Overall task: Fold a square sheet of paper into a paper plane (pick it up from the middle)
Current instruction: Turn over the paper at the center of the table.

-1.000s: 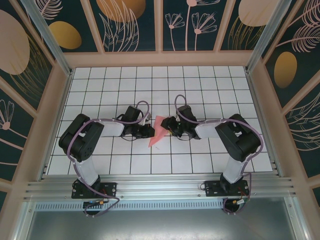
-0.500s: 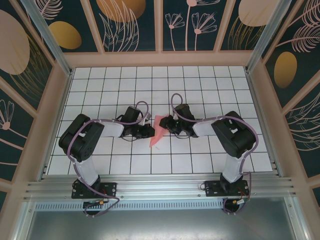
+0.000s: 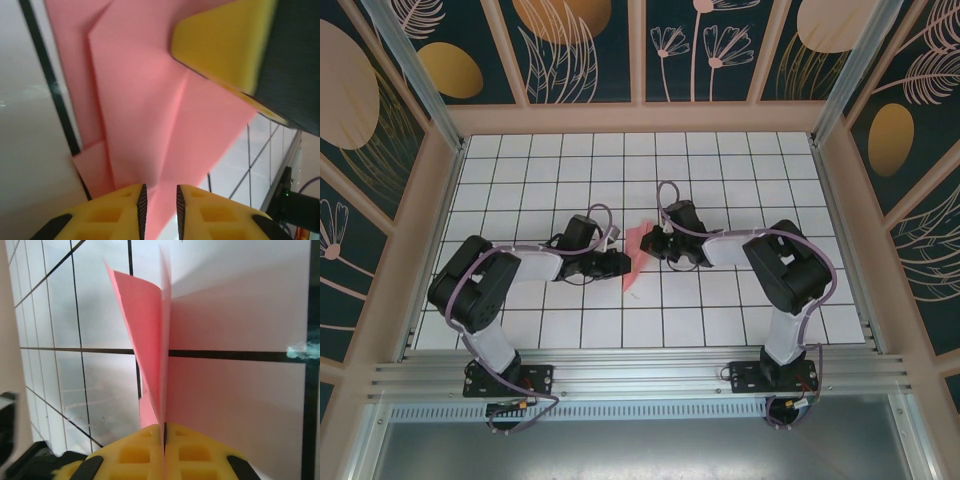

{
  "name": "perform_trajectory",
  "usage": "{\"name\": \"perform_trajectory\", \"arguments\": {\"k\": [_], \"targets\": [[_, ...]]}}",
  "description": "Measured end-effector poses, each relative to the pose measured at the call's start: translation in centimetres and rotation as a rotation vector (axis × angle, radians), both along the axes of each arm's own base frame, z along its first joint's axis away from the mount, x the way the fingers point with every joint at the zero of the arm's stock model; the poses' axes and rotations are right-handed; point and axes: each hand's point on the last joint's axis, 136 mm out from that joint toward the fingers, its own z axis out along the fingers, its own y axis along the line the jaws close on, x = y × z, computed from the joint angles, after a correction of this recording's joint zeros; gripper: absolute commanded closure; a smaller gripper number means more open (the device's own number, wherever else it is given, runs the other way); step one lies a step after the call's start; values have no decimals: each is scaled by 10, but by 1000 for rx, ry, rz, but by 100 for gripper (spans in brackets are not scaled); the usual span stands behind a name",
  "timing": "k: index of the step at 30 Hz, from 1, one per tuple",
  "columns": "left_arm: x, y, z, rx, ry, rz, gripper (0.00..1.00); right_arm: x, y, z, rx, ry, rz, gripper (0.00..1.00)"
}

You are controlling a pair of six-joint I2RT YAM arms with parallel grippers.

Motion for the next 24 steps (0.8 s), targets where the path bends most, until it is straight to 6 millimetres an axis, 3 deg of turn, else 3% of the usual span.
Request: {"name": "perform_trajectory", "arguments": {"k": [6, 11, 15, 19, 24], "targets": [[6, 6, 58, -78, -168, 62, 62, 7, -18, 22, -145, -53, -7, 96], [18, 24, 97, -67, -327, 176, 62, 22, -40, 71, -301, -167, -28, 95], [27, 48, 112, -14, -426, 303, 60, 27, -66, 99, -475, -215, -59, 94], [30, 72, 116, 39, -485, 413, 58, 21, -92, 106, -692, -205, -73, 94], [30, 98, 124, 84, -547, 528, 56, 12, -100, 93, -979, -172, -44, 94]]}}
